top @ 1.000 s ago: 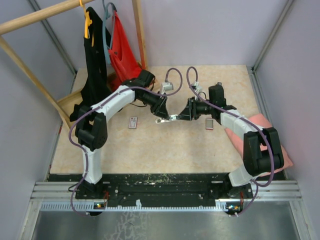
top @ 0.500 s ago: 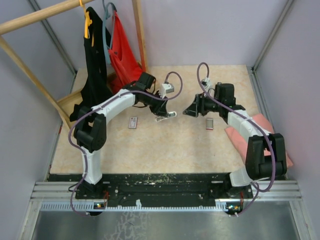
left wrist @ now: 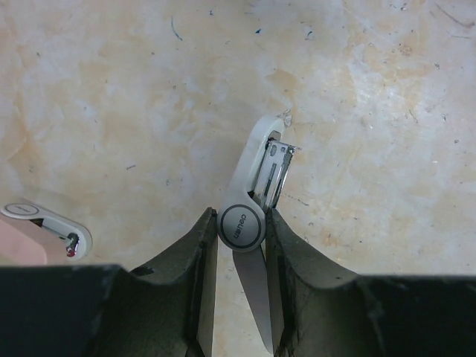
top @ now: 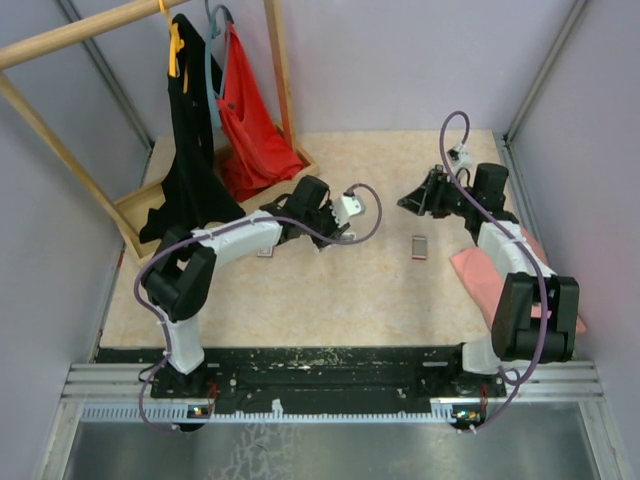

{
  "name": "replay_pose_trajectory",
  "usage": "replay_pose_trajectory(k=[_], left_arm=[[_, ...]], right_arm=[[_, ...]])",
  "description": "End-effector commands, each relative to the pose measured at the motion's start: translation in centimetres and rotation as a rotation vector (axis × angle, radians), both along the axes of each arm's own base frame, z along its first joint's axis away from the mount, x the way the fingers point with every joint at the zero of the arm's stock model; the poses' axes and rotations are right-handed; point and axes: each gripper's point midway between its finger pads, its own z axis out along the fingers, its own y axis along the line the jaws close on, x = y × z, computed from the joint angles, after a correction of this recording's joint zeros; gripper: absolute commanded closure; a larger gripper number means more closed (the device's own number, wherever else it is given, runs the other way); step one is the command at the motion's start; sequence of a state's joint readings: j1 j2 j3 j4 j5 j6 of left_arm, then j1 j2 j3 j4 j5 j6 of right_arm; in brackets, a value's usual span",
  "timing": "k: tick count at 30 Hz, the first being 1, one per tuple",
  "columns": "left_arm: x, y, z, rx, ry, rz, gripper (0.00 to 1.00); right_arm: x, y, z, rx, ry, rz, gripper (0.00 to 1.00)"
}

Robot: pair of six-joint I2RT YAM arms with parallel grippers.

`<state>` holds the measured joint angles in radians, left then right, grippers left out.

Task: Unload the staples from the stapler
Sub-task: Unload the staple at the center of the board.

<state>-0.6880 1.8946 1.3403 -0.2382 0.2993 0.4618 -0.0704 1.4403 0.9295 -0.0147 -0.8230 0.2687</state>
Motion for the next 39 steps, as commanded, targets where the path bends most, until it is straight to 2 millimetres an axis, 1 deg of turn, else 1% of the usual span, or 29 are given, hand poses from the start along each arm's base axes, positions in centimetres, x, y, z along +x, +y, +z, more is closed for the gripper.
replay_pose_trajectory(k=[1, 6, 13, 15, 17, 23, 28, 31, 33, 36, 39], left_arm=[[1.7, -1.2, 3.2, 0.010, -0.289, 0.027, 1.00], [0.5, -1.7, 3.0, 0.070, -0.458, 0.030, 1.00], [-1.6, -2.6, 3.6, 0.121, -0.701, 0.041, 1.00], [-1.7, -2.4, 3.6, 0.133, -0.755, 0.063, 1.00], [-1.9, -2.4, 4.2, 0.115, -0.826, 0.093, 1.00], [-3.1, -1.7, 4.1, 0.144, -1.021, 0.097, 1.00], [-3.8, -2.1, 2.6, 0.132, -0.961, 0.071, 1.00], [-4.9, -3.0, 1.3, 0.147, -0.901, -0.024, 1.00], [-5.2, -3.0, 1.0, 0.152, -0.894, -0.038, 1.00], [-5.6, -3.0, -0.2, 0.202, -0.897, -0.092, 1.00], [-6.0, -3.1, -2.5, 0.319, -0.871, -0.192, 1.00]], right_arm=[[1.3, -2.1, 2.9, -0.003, -0.101, -0.100, 0.33], [1.7, -3.3, 2.7, 0.003, -0.085, -0.145, 0.33], [1.7, -3.8, 2.7, 0.010, -0.077, -0.162, 0.33], [1.7, -3.9, 2.7, 0.010, -0.076, -0.162, 0.33], [1.7, -3.8, 2.7, 0.012, -0.076, -0.161, 0.33], [1.6, -3.9, 2.6, 0.016, -0.073, -0.159, 0.33], [1.6, -3.8, 2.5, 0.021, -0.070, -0.155, 0.33], [1.6, -3.7, 2.5, 0.023, -0.068, -0.152, 0.33], [1.5, -3.7, 2.5, 0.027, -0.066, -0.150, 0.33], [1.5, -3.7, 2.6, 0.029, -0.067, -0.148, 0.33], [1.5, -3.6, 2.6, 0.031, -0.065, -0.146, 0.33]])
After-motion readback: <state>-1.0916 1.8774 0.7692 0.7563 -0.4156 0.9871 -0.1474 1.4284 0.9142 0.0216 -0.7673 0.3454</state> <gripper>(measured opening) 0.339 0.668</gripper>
